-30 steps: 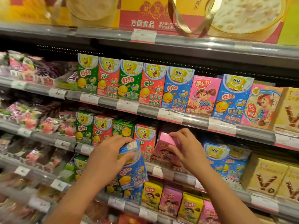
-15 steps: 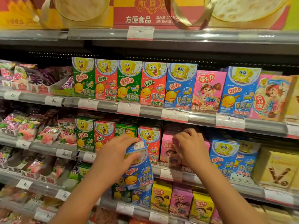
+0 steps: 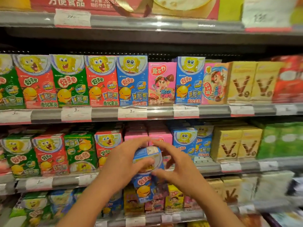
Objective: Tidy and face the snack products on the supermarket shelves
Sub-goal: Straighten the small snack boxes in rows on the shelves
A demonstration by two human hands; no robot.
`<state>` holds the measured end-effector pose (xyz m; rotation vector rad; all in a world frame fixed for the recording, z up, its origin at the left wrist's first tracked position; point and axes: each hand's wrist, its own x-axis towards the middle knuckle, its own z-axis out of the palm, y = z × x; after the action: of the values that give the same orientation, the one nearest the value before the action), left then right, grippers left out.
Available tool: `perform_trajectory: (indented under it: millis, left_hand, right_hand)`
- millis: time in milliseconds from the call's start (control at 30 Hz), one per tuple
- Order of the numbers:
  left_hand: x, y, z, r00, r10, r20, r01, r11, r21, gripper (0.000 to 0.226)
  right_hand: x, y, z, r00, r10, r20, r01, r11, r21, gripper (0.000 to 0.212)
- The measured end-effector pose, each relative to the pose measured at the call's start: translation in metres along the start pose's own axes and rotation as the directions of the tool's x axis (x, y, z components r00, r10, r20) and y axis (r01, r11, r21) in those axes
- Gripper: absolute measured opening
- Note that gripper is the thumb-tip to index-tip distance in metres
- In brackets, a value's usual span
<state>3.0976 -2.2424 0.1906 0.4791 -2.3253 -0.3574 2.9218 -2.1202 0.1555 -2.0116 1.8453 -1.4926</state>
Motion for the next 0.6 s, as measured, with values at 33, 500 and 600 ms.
perform_trajectory:
  millis: [33, 500, 600]
  left_hand:
    - [0.004, 0.008, 0.008, 1.0, 0.019, 0.011, -0.019, 1.0, -0.02, 0.059]
    - [0.075, 0.064, 0.089, 0.99, 0.136, -0.027, -0.13, 0.979, 0.16, 0.04]
    - [0.085, 0.069, 0.103, 0.994, 0.106, 0.004, -0.103, 0.956, 0.273, 0.051]
  right_hand:
    - [-0.004, 0.003, -0.008, 0.999, 0.003, -0.035, -0.005, 0.999, -0.044, 0.071]
    - [-0.04, 0.055, -0.167, 0.981, 0.079, -0.176, -0.152, 0.879, -0.451, 0.056]
    - [-0.033, 0.062, -0.183, 0.982, 0.055, -0.183, -0.139, 0.862, -0.488, 0.054]
